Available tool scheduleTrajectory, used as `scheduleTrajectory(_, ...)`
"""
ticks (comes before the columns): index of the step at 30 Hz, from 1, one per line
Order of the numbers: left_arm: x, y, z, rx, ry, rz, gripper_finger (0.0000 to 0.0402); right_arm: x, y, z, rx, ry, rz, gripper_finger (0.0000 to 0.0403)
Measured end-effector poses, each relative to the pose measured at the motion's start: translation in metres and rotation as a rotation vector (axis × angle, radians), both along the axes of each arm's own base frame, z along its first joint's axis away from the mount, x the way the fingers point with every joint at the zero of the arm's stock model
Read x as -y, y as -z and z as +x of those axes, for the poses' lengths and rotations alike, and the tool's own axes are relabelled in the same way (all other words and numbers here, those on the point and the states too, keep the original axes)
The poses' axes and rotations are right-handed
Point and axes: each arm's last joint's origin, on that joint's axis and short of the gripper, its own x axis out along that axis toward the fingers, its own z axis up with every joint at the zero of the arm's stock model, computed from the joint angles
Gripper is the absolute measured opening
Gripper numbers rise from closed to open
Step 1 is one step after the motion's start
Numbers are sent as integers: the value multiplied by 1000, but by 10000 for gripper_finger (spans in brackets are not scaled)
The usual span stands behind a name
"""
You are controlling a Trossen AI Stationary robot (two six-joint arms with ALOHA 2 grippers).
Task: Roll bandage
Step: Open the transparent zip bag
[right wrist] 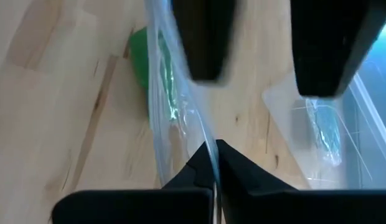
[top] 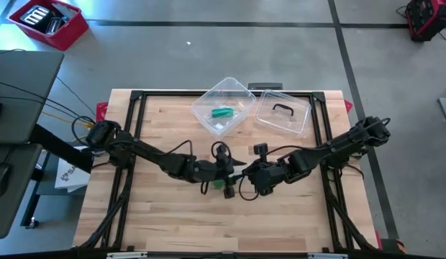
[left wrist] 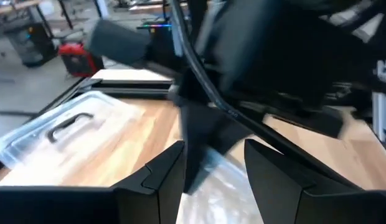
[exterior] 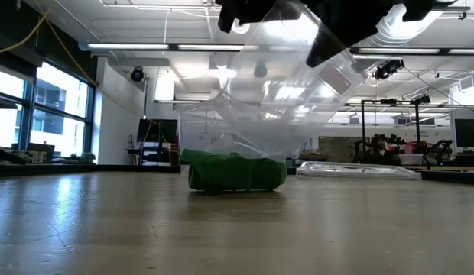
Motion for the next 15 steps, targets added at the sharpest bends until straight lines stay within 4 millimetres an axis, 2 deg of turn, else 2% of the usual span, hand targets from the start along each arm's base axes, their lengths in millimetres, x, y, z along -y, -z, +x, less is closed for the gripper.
scheduleTrajectory(7, 21, -15, -7, -40, -72, 141, 158, 3, -3, -5, -11, 15, -16, 0)
scheduleTrajectory(11, 17, -10, -8, -109, -63, 112, 158, 4, -5, -5, -4, 19, -14, 0)
scheduleTrajectory(15, 14, -4, -11, -156, -142, 125, 158, 8, -5, -4, 1, 48, -9, 0)
